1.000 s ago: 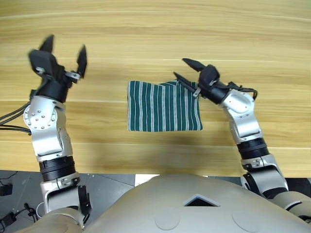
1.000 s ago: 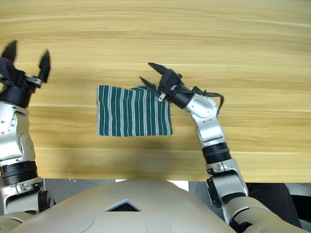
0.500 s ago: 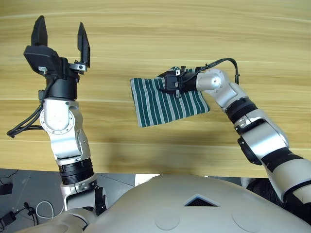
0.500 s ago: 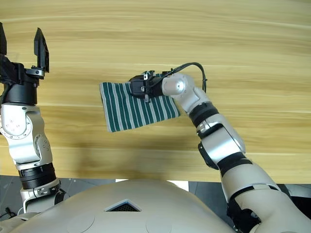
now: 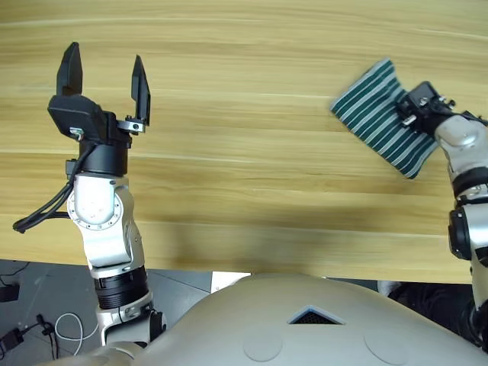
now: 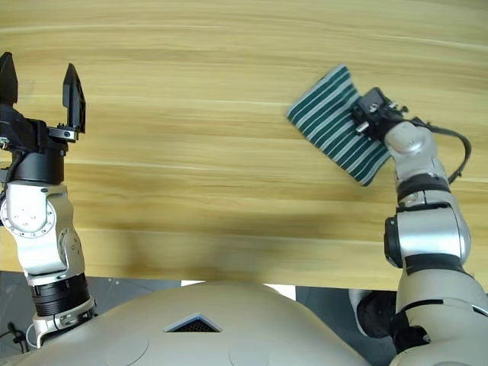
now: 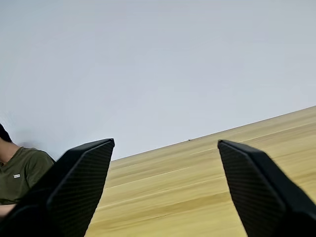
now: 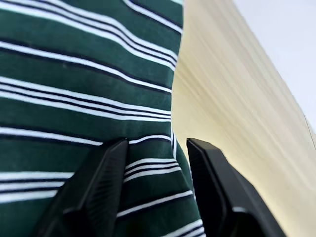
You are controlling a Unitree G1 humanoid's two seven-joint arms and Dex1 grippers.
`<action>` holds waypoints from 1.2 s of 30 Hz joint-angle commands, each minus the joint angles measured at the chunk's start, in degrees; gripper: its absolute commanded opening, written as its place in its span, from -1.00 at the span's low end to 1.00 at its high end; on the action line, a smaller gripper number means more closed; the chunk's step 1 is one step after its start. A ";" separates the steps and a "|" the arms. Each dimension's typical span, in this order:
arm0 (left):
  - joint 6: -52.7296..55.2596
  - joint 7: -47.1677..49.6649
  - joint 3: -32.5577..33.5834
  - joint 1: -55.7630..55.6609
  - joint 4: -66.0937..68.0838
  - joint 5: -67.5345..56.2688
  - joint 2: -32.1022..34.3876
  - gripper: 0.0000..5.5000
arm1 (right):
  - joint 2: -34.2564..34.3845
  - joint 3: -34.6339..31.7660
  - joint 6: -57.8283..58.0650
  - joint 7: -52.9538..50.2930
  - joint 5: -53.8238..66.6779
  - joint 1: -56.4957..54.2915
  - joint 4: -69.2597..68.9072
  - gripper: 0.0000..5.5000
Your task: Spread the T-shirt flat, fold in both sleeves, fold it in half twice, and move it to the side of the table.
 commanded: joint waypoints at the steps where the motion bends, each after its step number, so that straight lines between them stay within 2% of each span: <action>1: -0.17 0.09 -1.61 1.64 0.32 0.33 -1.59 0.41 | 0.30 -4.30 0.17 -2.31 2.06 7.99 1.78 -0.20; 8: -3.23 1.77 -2.58 2.95 2.91 1.75 -4.71 0.41 | 0.79 -13.18 3.81 -16.07 6.68 11.77 2.55 -0.20; 16: -4.40 1.71 -3.40 1.13 5.70 2.02 -5.25 0.41 | 1.20 -15.58 3.51 -22.79 5.84 10.44 1.66 -0.20; 21: -5.41 1.87 -4.35 0.72 7.58 2.32 -5.63 0.41 | 2.56 -19.44 -7.17 -22.39 8.88 9.06 -2.39 -0.20; 24: -5.75 1.90 -4.62 0.01 8.03 2.31 -5.50 0.41 | 4.00 -21.87 -16.53 -23.59 10.48 8.26 -11.09 -0.20; 27: -6.52 2.09 -4.72 -0.76 7.32 2.82 -5.45 0.41 | 6.26 -21.52 -20.89 -27.43 6.81 10.09 -30.06 -0.20; 31: -6.71 2.40 -5.77 -2.26 6.83 3.13 -6.15 0.41 | 11.94 -17.41 -18.30 -28.56 0.85 14.55 -51.92 -0.20; 36: -9.67 6.56 -10.05 -9.11 16.45 9.17 -9.91 0.41 | 28.45 -8.41 -16.10 -23.91 6.47 16.88 -47.39 -0.20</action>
